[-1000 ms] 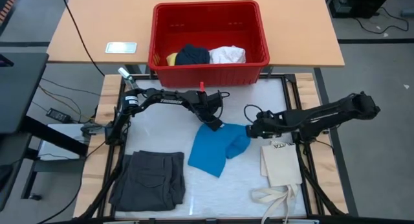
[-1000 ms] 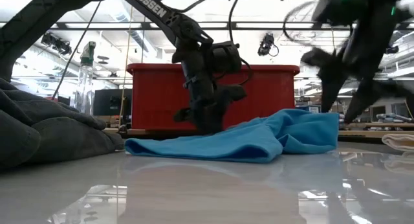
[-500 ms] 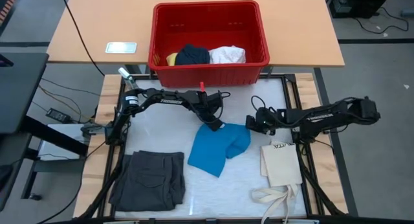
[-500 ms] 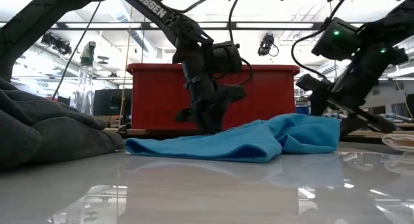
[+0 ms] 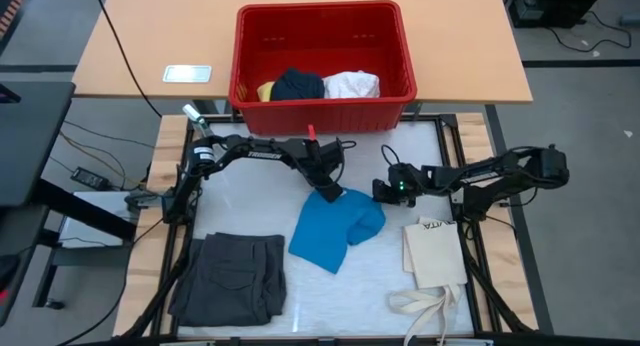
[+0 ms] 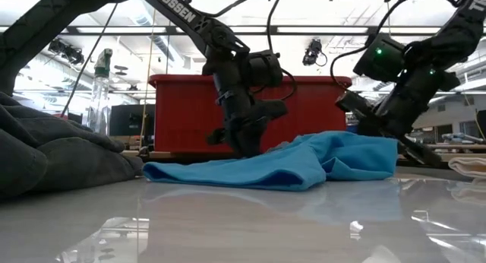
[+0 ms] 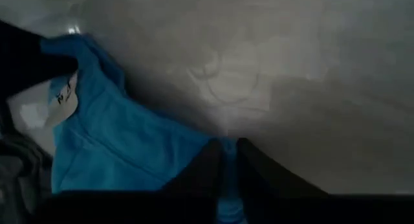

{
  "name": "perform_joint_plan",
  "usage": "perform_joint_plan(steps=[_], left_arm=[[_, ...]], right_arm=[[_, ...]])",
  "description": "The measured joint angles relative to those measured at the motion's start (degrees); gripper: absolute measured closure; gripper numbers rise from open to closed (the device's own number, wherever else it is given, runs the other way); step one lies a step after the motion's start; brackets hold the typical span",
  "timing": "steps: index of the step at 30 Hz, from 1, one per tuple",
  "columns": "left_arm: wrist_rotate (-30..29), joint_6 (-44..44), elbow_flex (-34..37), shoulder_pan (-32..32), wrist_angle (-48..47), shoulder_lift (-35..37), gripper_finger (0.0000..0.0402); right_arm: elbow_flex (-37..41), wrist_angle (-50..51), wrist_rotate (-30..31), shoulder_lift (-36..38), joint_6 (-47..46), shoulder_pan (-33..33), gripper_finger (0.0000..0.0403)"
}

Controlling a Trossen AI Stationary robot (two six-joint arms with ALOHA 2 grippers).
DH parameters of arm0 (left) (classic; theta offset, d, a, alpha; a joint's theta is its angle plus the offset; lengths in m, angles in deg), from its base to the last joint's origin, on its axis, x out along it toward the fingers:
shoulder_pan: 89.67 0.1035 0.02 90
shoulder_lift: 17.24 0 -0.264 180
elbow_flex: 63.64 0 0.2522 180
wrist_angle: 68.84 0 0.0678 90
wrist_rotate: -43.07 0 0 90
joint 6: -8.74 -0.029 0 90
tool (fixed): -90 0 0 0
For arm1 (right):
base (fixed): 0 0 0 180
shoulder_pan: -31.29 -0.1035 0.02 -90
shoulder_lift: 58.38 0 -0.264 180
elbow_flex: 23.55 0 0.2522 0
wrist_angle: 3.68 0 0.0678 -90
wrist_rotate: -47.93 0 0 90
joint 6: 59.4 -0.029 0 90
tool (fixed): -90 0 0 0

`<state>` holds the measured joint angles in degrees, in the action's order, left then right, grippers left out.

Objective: Fold laundry
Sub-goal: Fold the blue shorts

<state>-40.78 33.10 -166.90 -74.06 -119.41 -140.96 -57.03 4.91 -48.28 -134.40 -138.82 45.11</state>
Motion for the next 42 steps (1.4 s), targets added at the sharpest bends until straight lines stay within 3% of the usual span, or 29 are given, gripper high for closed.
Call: perform_joint_plan(steps=[2,4,9,15,19,24,29,35,42], left_arm=[[0.06,-1.18,0.07,0.35,-0.08,0.63,0.0369],[-0.26,-2.88,0.24,0.74,-0.17,1.69,0.0384],[-2.41,-4.93,0.26,2.78,-1.33,9.49,0.0393],[-5.17,-14.78,0.26,3.68,-0.87,23.73,0.0394],[-8.6,-19.4,0.02,3.04,1.34,33.55,0.0394],[-11.44,-18.07,0.01,1.31,-0.38,38.29,0.0395],[-11.32,-14.5,-0.01,-4.2,-9.51,33.31,0.0394],[-9.82,-8.85,0.07,-12.75,-20.99,19.91,0.0392],[-3.35,-4.27,-0.05,-19.09,-20.62,10.75,0.0391]], right_arm=[[0.03,-0.76,0.02,1.48,3.61,0.55,0.0386],[-1.11,-0.28,0.94,3.9,6.04,1.06,0.0387],[-7.5,5.09,9.63,11.19,18.31,1.25,0.0388],[-23.16,15.74,24.24,17.98,42.5,0.26,0.0389],[-34.45,22.75,29.82,19.21,55.49,-1.64,0.0389],[-39.52,35.04,26.71,18.24,51.73,-3.33,0.0389],[-33.82,42.06,18.42,13.87,41.82,-7.87,0.0389],[-23.92,33.55,9.97,7.65,31.5,-16.12,0.0389],[-19.38,23.91,4.82,2.08,23.84,-23.86,0.0389]])
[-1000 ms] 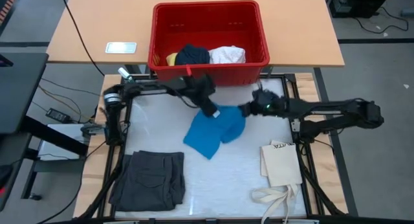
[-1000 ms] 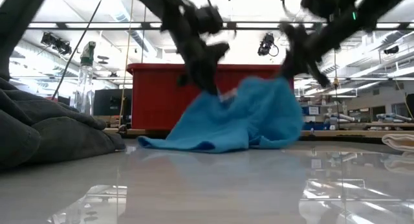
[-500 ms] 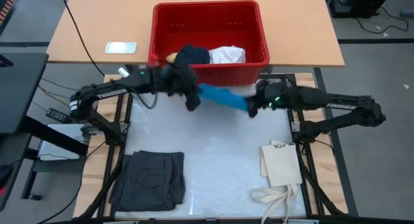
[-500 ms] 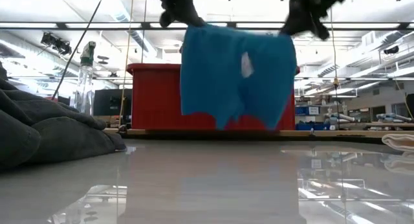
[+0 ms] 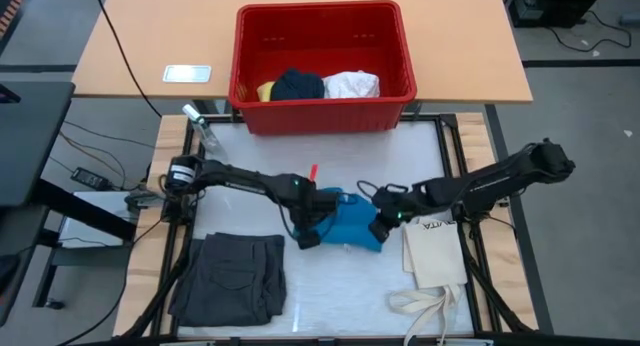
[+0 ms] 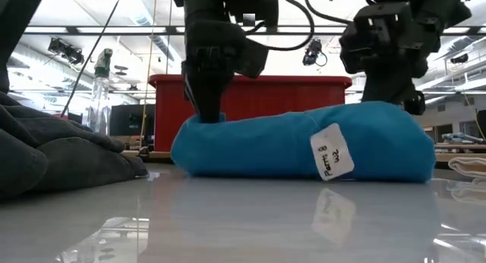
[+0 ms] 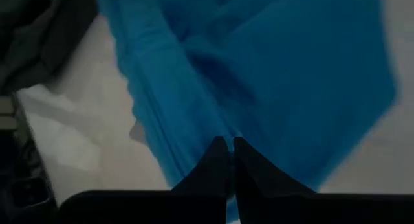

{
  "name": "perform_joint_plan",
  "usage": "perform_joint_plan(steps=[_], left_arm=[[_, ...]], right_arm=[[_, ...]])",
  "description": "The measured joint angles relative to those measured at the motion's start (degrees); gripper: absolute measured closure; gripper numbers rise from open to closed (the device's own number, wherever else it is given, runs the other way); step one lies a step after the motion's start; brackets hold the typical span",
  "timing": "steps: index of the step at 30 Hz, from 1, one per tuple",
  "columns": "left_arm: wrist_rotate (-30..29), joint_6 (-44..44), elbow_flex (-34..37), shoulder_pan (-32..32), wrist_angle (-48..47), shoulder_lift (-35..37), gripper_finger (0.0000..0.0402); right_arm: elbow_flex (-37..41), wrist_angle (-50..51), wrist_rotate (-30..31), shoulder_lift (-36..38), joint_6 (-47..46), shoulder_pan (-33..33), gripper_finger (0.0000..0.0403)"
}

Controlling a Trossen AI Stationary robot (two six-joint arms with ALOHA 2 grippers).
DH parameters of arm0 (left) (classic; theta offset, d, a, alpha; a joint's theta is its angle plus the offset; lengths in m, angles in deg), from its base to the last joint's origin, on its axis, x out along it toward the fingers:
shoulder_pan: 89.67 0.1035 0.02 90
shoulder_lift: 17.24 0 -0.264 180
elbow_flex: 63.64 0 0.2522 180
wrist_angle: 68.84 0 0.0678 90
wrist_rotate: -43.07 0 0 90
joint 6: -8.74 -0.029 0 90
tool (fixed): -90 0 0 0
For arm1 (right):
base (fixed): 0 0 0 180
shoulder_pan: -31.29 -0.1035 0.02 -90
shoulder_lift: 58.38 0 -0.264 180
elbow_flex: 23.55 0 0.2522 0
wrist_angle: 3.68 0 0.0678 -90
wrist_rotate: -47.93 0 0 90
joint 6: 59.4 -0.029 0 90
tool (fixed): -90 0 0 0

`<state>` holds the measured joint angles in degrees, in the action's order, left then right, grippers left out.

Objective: Fold laundry
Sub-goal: Fold the blue shorts

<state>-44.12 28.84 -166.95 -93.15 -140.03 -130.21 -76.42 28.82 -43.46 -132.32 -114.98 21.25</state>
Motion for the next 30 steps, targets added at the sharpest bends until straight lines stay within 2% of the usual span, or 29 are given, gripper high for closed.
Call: perform_joint_plan(steps=[4,7,10,12,15,18,21,25,30], left_arm=[[-0.11,1.02,-0.01,0.26,0.4,0.4,0.0391],[0.9,1.76,0.0,0.76,0.61,0.77,0.039],[4.34,1.76,0.05,0.76,0.4,0.75,0.0387],[4.34,2.1,0.06,0.76,-0.31,0.75,0.0375],[3.02,2.66,0.09,1.09,-1.66,1.0,0.0341],[2.47,2.66,0.09,2.03,-2.49,1.4,0.03],[2.41,2.78,0.11,3.04,-2.73,1.36,0.0267],[2.41,3.19,0.09,4.23,-2.58,1.37,0.0241],[2.38,5.17,0.07,4.98,2.14,3.09,0.0235]], right_arm=[[0.0,-1.53,-0.29,-0.69,-0.32,-1.07,0.0389],[0.0,-4.77,-5.05,-0.9,-0.03,-1.07,0.0387],[0.0,-6.58,-8.85,-0.99,-0.1,-1.66,0.0349],[0.01,-6.34,-9.46,-0.25,-0.11,-2.21,0.0313],[0.02,-5.16,-8.36,1.39,-0.3,-2.21,0.0265],[0.02,-1.54,-1.54,2.78,-2.39,-0.91,0.0239],[0.0,1.77,3.09,2.47,-2.65,1.2,0.0237],[0.02,4.91,2.91,-1.3,-0.66,2.96,0.025],[0.02,4.09,2.8,-6.22,1.8,3.39,0.026]])
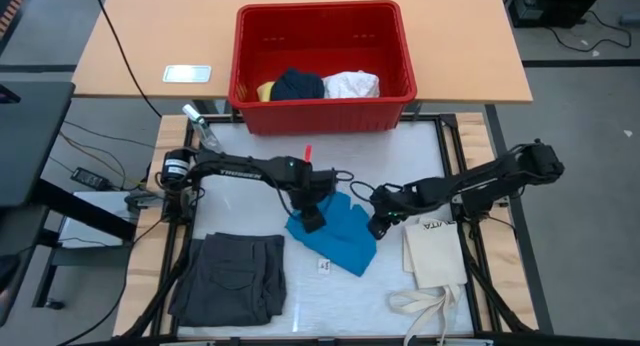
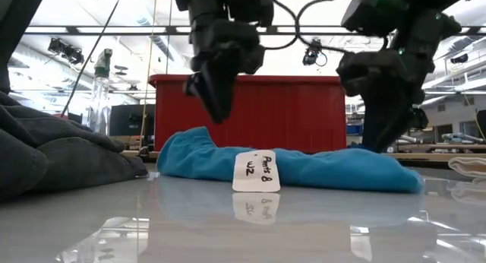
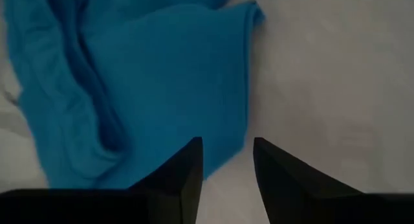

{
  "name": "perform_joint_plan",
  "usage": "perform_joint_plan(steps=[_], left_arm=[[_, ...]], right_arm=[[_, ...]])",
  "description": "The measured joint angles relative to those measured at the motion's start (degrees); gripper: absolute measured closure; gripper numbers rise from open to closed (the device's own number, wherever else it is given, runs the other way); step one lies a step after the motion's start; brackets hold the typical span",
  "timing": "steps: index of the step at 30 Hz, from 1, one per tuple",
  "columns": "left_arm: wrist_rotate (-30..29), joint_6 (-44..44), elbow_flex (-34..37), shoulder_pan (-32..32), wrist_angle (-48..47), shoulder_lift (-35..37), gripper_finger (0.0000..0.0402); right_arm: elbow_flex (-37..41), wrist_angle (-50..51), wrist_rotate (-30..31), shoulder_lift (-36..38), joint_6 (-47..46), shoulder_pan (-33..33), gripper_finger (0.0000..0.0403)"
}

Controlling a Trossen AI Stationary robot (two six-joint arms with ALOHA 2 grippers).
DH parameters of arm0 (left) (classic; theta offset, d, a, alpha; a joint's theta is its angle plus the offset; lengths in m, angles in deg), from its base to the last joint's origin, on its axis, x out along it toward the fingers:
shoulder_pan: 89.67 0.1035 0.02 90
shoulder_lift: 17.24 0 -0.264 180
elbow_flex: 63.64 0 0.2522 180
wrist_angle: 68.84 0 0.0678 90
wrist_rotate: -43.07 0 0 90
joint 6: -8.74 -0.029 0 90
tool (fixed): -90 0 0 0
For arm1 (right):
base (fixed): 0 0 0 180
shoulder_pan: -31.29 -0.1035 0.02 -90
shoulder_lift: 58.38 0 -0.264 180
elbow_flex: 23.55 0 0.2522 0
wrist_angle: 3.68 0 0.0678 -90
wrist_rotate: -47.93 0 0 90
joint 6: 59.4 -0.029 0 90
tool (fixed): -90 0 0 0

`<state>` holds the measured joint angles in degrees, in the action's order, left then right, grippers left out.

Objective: Fold laundry
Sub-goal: Fold the blue shorts

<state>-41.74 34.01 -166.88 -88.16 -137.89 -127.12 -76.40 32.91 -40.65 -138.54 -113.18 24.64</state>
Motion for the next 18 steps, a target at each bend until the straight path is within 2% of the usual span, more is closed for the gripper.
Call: perform_joint_plan(steps=[3,7,9,11,13,14,16,18], left_arm=[[1.52,-0.09,-0.05,-0.59,5.87,0.19,0.0235],[2.95,-0.4,-0.09,-1.3,8.89,-1.7,0.0235],[2.77,-0.29,-0.03,-1.13,8.34,-3.3,0.0237],[2.6,0.05,0.0,-0.68,8.26,-4.44,0.0241],[2.51,0.07,0.0,-0.23,7.31,-5.28,0.0246],[2.56,0.09,-0.02,0.01,7.5,-5.63,0.0248],[2.51,-0.08,0.01,0.44,6.56,-5.95,0.0251],[2.37,-0.45,0.01,0.92,6.89,-5.84,0.0253]], right_arm=[[0.0,-0.69,-2.47,-2.69,2.66,0.49,0.0258],[0.0,-1.97,-5.61,-6.42,6.74,0.6,0.0261],[-0.07,-2.83,-8.75,-7.19,7.28,1.07,0.0282],[-0.01,-3.23,-11.44,-6.85,7.23,1.11,0.0326],[0.0,-3.52,-16.74,-5.18,5.95,0.78,0.0378],[0.0,-3.55,-20.21,-3.75,4.46,0.81,0.0387],[-0.02,-4.27,-28.49,-1.3,-1.5,1.72,0.0387],[0.0,-3.88,-33.97,1.35,-6.35,2.25,0.0389]])
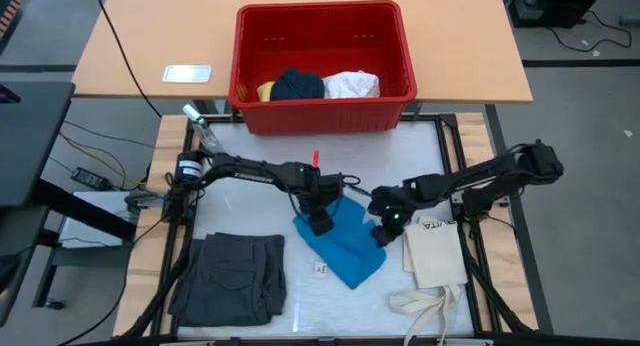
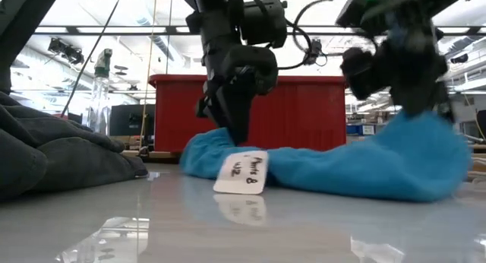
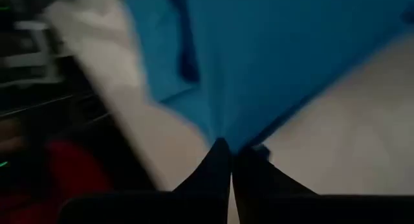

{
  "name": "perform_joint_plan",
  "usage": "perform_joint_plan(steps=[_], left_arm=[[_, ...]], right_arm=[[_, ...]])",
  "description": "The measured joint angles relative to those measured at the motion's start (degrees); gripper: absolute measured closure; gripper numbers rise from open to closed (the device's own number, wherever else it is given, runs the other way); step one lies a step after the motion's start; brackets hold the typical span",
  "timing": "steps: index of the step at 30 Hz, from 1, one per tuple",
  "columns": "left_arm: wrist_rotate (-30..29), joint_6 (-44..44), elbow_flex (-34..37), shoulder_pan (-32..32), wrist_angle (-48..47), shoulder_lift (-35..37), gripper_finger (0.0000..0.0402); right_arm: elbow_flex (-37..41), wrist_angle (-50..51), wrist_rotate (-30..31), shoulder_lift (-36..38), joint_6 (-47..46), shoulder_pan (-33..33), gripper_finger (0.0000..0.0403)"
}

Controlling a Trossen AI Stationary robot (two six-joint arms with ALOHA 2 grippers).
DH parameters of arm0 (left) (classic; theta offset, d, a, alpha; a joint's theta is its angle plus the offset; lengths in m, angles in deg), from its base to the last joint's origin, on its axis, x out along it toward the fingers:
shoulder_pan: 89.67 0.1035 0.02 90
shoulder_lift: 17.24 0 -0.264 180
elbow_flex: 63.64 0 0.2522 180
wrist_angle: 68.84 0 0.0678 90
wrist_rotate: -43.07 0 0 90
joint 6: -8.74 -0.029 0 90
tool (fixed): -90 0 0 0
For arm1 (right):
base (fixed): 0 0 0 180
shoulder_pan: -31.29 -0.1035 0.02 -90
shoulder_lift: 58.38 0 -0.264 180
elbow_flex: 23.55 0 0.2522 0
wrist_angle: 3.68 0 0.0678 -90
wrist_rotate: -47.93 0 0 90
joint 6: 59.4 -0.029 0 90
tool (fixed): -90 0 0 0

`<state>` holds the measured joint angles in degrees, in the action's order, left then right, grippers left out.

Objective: Fold laundry
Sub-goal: Fold the blue shorts

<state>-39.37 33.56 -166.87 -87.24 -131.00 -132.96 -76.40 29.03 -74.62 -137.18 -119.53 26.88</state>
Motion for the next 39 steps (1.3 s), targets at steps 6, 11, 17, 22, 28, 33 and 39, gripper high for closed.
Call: perform_joint_plan(steps=[6,11,17,22,28,33,39], left_arm=[[-0.53,-1.57,-0.08,1.56,0.16,0.04,0.0253],[-0.43,-2.74,-0.05,1.48,-1.56,0.54,0.0253],[-0.4,-8.69,-0.05,-1.51,-2.13,2.8,0.0254],[-0.35,-10.41,-0.03,-3.01,6.48,3.06,0.0254],[0.0,-7.6,-0.05,-2.83,18.86,1.45,0.0254],[0.6,-7.34,-0.18,-3.22,19.12,0.18,0.0254],[7.38,-7.7,-0.01,-4.11,12.25,-1.43,0.0254]], right_arm=[[-0.07,1.52,-1.27,4.66,-0.49,0.04,0.038],[-0.02,9.73,-2.99,4.44,-0.13,0.02,0.033],[0.0,11.71,-0.07,6.94,-1.26,1.52,0.0287],[-0.01,6.14,9.75,5.94,3.5,6.03,0.0289],[0.0,-6.64,11.1,-2.99,7.65,10.85,0.0307],[-0.02,-11.11,12.27,-10.57,8.28,12.36,0.0329],[-0.37,-6.46,16.44,-13.18,9.34,14.44,0.0354]])
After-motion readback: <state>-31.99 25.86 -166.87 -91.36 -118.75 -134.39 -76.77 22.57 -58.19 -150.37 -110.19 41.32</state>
